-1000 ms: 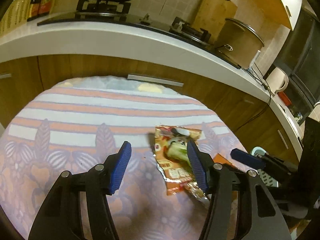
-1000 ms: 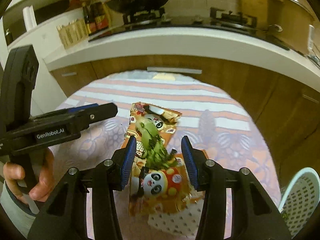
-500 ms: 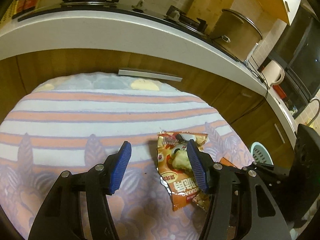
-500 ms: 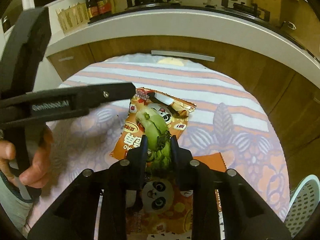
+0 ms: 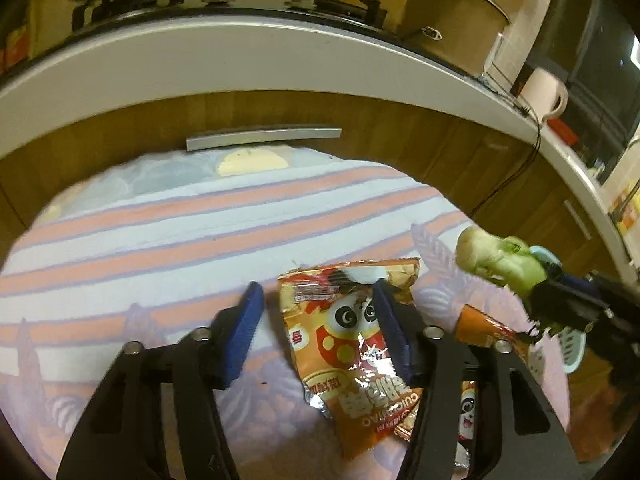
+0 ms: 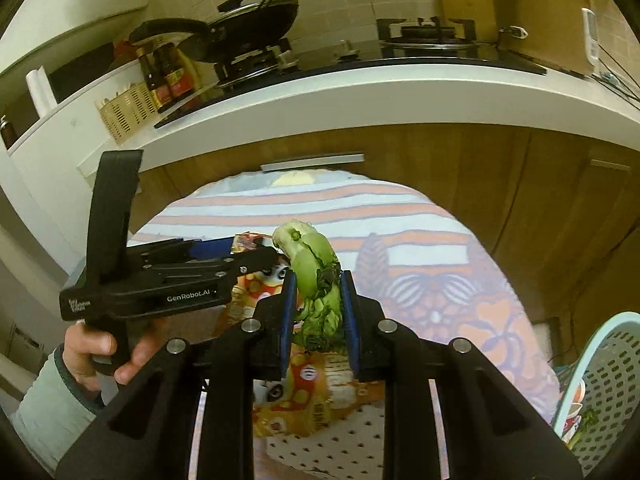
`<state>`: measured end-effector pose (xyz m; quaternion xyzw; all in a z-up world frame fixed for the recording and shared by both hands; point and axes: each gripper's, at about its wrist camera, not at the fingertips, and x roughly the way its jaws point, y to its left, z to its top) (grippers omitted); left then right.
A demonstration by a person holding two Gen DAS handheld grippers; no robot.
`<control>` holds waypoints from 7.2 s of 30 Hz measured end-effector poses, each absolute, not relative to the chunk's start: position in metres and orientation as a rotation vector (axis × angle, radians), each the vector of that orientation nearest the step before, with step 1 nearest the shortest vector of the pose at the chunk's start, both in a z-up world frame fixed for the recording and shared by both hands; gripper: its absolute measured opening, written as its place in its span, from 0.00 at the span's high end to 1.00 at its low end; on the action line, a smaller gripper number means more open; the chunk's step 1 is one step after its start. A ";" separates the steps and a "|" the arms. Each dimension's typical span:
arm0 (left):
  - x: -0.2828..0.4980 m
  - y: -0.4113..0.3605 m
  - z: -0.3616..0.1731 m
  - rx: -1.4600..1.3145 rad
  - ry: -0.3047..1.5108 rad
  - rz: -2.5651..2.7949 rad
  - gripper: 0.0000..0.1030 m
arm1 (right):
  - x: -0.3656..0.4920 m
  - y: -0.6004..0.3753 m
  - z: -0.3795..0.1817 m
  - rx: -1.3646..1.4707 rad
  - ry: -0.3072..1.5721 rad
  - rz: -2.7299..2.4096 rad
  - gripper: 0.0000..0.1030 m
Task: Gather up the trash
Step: 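Grasp the CUICUIJIAO snack bag with the left tool, then carry the snack bag and vegetable over the basket and release both, then grasp the second snack bag with the left tool, then grasp the white heart-print packet with the right tool, then carry the snack bag and packet over the basket and release both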
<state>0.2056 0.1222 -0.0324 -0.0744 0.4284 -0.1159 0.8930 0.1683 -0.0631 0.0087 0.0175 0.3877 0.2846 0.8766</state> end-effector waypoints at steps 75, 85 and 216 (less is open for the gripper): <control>0.135 -0.194 -0.009 -0.085 0.854 -0.564 0.48 | 0.085 -0.386 -0.008 0.313 0.748 0.095 0.72; 0.093 -0.102 0.032 -0.121 0.724 -0.420 0.48 | 0.078 -0.305 0.022 0.220 0.699 0.259 0.72; 0.116 -0.173 -0.002 -0.182 0.854 -0.521 0.96 | 0.086 -0.367 -0.014 0.071 0.840 0.024 0.72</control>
